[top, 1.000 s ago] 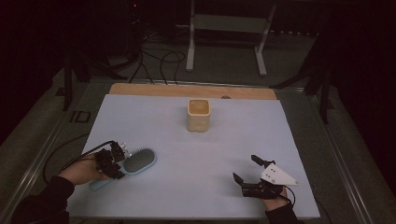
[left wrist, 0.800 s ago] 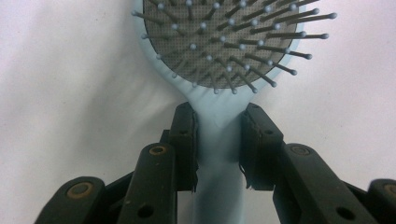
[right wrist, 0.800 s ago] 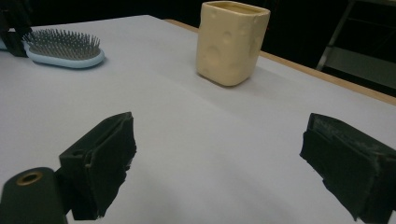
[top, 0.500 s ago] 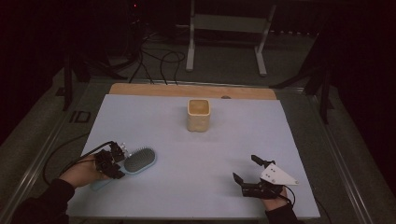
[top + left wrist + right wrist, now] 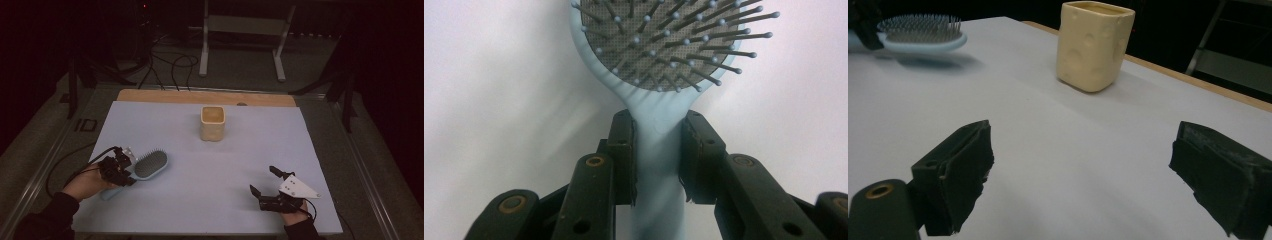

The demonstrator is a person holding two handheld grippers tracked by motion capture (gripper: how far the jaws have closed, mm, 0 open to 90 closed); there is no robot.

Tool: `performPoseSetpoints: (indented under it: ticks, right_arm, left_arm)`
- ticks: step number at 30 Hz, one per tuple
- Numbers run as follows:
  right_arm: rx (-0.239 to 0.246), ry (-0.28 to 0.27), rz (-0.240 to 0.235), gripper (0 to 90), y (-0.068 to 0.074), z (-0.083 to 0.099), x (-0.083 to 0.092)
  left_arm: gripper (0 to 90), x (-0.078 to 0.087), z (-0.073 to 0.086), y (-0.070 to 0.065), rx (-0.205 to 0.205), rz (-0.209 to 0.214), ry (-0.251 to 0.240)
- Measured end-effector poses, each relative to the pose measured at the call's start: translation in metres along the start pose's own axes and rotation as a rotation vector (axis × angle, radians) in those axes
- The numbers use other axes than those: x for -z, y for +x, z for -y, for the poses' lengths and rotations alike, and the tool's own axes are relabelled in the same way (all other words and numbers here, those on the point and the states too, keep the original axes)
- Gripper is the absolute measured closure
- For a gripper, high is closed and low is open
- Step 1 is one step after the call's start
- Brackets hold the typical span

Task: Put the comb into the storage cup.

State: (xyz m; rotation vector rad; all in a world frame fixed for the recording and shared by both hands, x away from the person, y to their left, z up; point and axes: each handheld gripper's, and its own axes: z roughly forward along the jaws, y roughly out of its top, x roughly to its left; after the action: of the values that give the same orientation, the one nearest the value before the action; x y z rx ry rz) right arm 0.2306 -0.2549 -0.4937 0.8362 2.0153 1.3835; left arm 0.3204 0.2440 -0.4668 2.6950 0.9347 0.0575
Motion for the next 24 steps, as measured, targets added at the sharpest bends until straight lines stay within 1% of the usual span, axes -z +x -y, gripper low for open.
performPoseSetpoints:
  ticks: [4, 5, 6, 8, 9, 10, 11, 12, 13, 14, 16, 17, 18, 19, 20, 21, 23, 24]
  right_arm:
    - [0.001, -0.001, 0.0, 9.5, 0.0, 0.0, 0.0]
    - [0.001, 0.0, 0.0, 9.5, 0.0, 0.0, 0.0]
    - [0.001, -0.001, 0.0, 9.5, 0.0, 0.0, 0.0]
    - [0.003, -0.003, 0.002, 9.5, 0.0, 0.0, 0.0]
    - [0.003, -0.002, 0.002, 9.5, 0.0, 0.0, 0.0]
    - [0.0, -0.001, 0.002, 9.5, 0.0, 0.0, 0.0]
    - [-0.001, 0.0, 0.002, 9.5, 0.0, 0.0, 0.0]
    - [-0.001, -0.001, 0.001, 9.5, 0.0, 0.0, 0.0]
    - [-0.001, -0.001, 0.002, 9.5, 0.0, 0.0, 0.0]
    - [0.0, -0.002, 0.001, 9.5, 0.0, 0.0, 0.0]
    - [0.003, -0.003, 0.001, 9.5, 0.0, 0.0, 0.0]
    - [0.001, -0.003, 0.0, 9.5, 0.0, 0.0, 0.0]
    - [0.001, -0.003, 0.001, 9.5, 0.0, 0.0, 0.0]
    - [-0.001, -0.001, 0.001, 9.5, 0.0, 0.0, 0.0]
    - [-0.001, -0.001, 0.001, 9.5, 0.0, 0.0, 0.0]
    - [-0.002, -0.002, 0.0, 9.5, 0.0, 0.0, 0.0]
    - [-0.003, -0.001, -0.002, 9.5, 0.0, 0.0, 0.0]
    - [-0.003, -0.001, -0.001, 9.5, 0.0, 0.0, 0.0]
  left_arm:
    - [70.1, 0.01, -0.003, 0.0, 0.007, -0.01, -0.064]
    - [70.0, 0.012, -0.004, 0.0, 0.003, -0.013, -0.086]
    - [70.1, 0.014, -0.005, 0.0, 0.011, -0.013, -0.105]
    - [70.0, 0.018, -0.007, -0.001, 0.006, -0.023, -0.151]
    - [70.1, 0.02, -0.009, -0.001, 0.012, -0.017, -0.169]
    - [70.0, 0.021, -0.01, -0.002, 0.005, -0.021, -0.186]
    - [70.0, 0.022, -0.011, -0.003, 0.008, -0.023, -0.206]
    - [70.0, 0.023, -0.013, -0.003, 0.015, -0.02, -0.219]
    - [70.1, 0.023, -0.014, -0.003, 0.015, -0.019, -0.228]
    - [70.0, 0.024, -0.016, -0.004, 0.006, -0.025, -0.242]
    - [70.0, 0.025, -0.019, -0.005, 0.015, -0.017, -0.262]
    - [70.0, 0.025, -0.02, -0.007, 0.011, -0.023, -0.281]
    - [70.0, 0.025, -0.022, -0.007, 0.015, -0.019, -0.292]
    - [70.0, 0.026, -0.024, -0.008, 0.01, -0.014, -0.304]
    - [70.0, 0.026, -0.025, -0.009, 0.006, -0.02, -0.327]
    - [70.0, 0.027, -0.027, -0.01, 0.01, -0.01, -0.34]
    - [70.0, 0.029, -0.031, -0.012, 0.001, -0.013, -0.381]
    - [70.0, 0.03, -0.033, -0.012, 0.0, -0.011, -0.39]
